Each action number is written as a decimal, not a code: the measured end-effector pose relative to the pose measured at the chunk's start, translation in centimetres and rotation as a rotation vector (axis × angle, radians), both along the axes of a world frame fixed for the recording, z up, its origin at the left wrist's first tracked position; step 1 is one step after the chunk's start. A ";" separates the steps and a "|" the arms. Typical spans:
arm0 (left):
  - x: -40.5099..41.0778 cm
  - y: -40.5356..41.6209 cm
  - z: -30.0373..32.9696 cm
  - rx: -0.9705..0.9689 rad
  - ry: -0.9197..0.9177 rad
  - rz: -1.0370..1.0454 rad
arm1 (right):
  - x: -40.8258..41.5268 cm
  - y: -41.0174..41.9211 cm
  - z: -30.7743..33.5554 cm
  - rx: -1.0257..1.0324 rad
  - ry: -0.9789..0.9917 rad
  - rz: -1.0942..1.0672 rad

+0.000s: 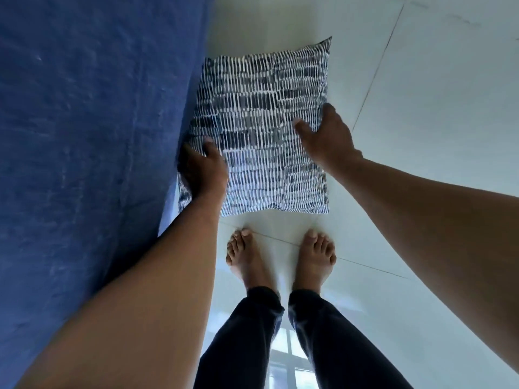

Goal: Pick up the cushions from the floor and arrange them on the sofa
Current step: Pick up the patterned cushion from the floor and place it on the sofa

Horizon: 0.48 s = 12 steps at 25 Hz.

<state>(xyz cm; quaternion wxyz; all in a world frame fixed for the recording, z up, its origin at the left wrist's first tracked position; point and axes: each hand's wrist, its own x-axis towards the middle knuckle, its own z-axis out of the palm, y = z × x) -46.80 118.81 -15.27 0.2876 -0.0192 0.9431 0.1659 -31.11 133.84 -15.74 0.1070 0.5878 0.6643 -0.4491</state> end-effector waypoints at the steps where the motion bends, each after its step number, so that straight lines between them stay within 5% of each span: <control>1: -0.1 0.1 -0.9 0.026 -0.013 0.028 | -0.2 0.3 -1.1 -0.029 0.013 -0.045; 6: 0.0 1.5 -2.7 0.120 -0.262 0.207 | 0.2 1.1 -2.4 -0.216 0.041 -0.375; 12: 2.0 2.5 3.0 0.268 -0.435 0.307 | 4.4 1.6 4.5 -0.204 0.155 -0.553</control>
